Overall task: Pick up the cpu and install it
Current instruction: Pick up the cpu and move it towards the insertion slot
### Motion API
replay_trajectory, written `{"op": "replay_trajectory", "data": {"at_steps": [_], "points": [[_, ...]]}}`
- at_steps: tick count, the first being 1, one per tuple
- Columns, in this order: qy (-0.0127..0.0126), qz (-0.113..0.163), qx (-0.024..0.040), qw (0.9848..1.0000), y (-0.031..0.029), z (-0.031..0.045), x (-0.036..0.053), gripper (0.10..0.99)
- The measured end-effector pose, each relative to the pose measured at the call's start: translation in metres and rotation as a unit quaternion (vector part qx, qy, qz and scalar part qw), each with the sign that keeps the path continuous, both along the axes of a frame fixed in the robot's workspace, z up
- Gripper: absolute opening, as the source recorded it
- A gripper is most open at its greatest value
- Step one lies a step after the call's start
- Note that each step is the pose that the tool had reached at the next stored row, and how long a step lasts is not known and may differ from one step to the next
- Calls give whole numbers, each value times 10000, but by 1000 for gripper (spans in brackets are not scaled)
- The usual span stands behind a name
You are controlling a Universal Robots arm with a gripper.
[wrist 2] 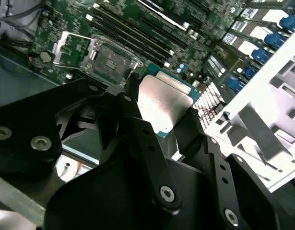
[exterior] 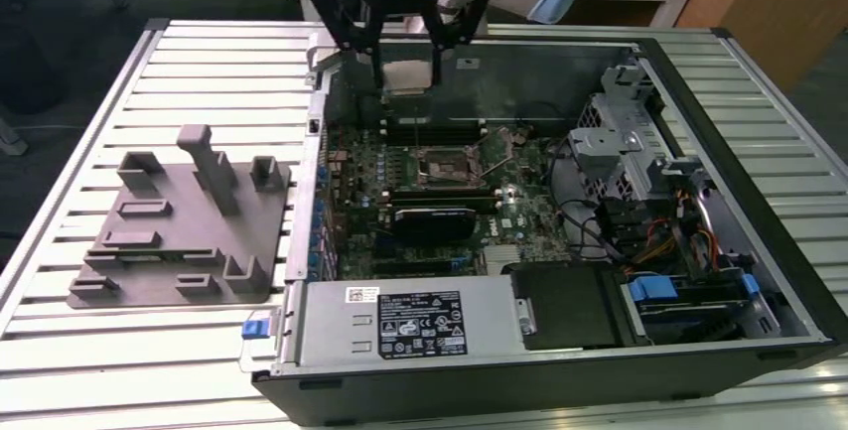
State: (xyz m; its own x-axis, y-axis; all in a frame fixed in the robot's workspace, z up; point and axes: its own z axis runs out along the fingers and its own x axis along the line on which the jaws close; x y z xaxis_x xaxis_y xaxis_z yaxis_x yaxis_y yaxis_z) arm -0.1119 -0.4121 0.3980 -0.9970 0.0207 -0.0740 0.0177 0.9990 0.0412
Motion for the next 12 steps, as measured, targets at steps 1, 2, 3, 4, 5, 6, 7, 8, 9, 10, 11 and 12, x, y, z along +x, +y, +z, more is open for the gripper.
{"op": "replay_trajectory", "data": {"at_steps": [1, 2, 3, 4, 5, 6, 7, 8, 9, 10, 11, 12], "points": [[0, 0, 0, 10000, 0, 0, 42, 541], [0, 0, 0, 10000, 0, 0, 81, 541], [1, -1, 0, 10000, 0, -1, 120, 541], [2, 0, 0, 10000, 0, -3, 157, 541], [3, 0, 0, 10000, 0, -7, 194, 541], [5, 0, 0, 10000, 0, -11, 227, 541], [6, -1, 0, 10000, 0, -18, 253, 541], [7, -2, 0, 10000, 0, -26, 277, 541], [8, -2, 0, 10000, 0, -33, 299, 541], [8, -3, 1, 10000, 0, -35, 318, 541], [8, -3, 0, 10000, 0, -35, 323, 541], [8, -4, 0, 10000, 0, -35, 323, 541]]}}
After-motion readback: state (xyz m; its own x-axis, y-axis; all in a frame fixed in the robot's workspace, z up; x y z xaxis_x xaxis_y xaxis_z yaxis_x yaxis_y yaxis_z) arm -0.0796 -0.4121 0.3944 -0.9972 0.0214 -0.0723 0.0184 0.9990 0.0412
